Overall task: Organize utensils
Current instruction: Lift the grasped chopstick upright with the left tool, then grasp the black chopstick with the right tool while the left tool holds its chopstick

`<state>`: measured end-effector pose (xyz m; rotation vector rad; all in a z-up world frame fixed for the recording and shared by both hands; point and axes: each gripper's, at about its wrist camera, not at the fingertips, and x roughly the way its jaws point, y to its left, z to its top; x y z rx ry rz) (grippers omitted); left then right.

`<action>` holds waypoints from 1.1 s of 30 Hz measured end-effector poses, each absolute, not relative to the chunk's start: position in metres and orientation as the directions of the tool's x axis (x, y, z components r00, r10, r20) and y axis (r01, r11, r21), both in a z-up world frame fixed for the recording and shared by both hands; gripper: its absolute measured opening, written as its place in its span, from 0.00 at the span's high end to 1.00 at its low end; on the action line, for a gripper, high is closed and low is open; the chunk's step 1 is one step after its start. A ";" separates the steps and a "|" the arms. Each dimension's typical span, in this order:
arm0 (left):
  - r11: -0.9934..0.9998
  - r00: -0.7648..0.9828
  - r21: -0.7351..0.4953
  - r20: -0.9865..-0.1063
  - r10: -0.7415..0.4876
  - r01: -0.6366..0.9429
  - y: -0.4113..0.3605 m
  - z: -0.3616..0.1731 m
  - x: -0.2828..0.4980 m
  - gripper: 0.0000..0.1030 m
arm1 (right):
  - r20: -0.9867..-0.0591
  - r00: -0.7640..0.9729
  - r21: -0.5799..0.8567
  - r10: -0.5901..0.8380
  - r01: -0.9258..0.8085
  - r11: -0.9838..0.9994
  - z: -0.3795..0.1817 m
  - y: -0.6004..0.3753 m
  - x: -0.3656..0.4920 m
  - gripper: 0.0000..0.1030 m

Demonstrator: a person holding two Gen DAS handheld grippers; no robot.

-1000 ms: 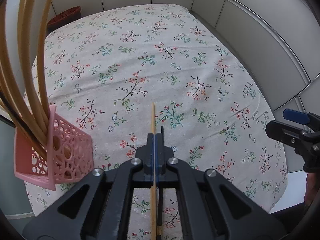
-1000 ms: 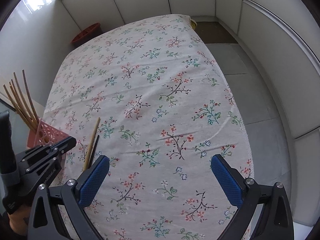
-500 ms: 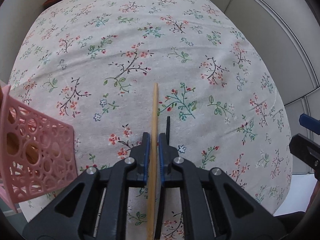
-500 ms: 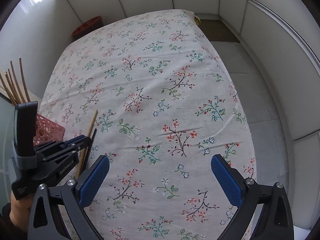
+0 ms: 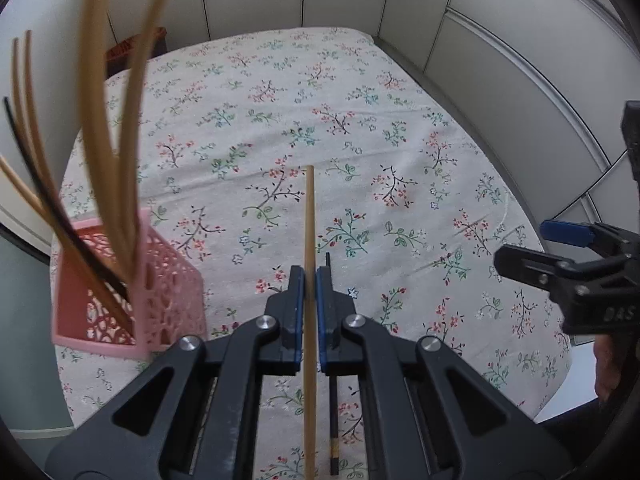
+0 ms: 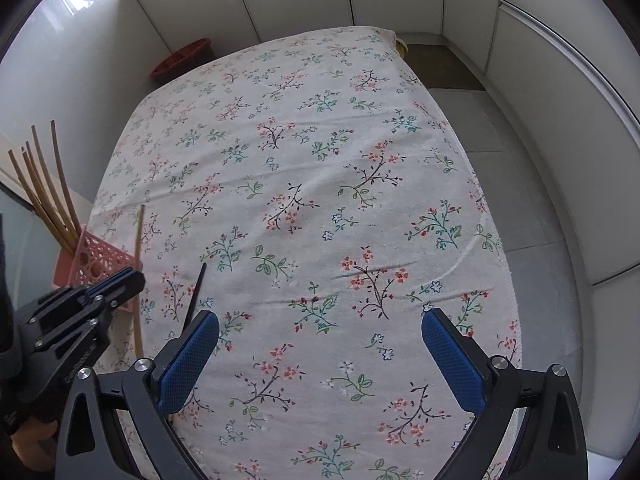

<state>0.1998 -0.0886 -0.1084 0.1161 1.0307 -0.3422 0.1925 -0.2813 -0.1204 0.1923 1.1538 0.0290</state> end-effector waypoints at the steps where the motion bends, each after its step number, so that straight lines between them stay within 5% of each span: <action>1: 0.940 0.476 -0.066 -0.849 -0.229 0.334 -0.081 -0.103 0.196 0.94 | -0.906 0.405 0.170 0.127 0.072 0.983 -0.121 -0.278 0.193 0.01; 9: 0.942 0.542 -0.103 -0.796 -0.270 0.318 -0.035 -0.065 0.163 0.94 | -0.918 0.367 0.166 0.149 0.015 0.986 -0.134 -0.235 0.200 0.08; 16: 0.948 0.570 -0.113 -0.776 -0.270 0.296 -0.013 -0.055 0.152 0.94 | -0.940 0.283 0.189 0.189 -0.028 0.982 -0.161 -0.192 0.213 0.39; 33: 0.957 0.595 -0.117 -0.761 -0.258 0.265 0.009 -0.051 0.149 0.94 | -0.962 0.244 0.114 0.124 -0.056 0.992 -0.192 -0.139 0.240 0.79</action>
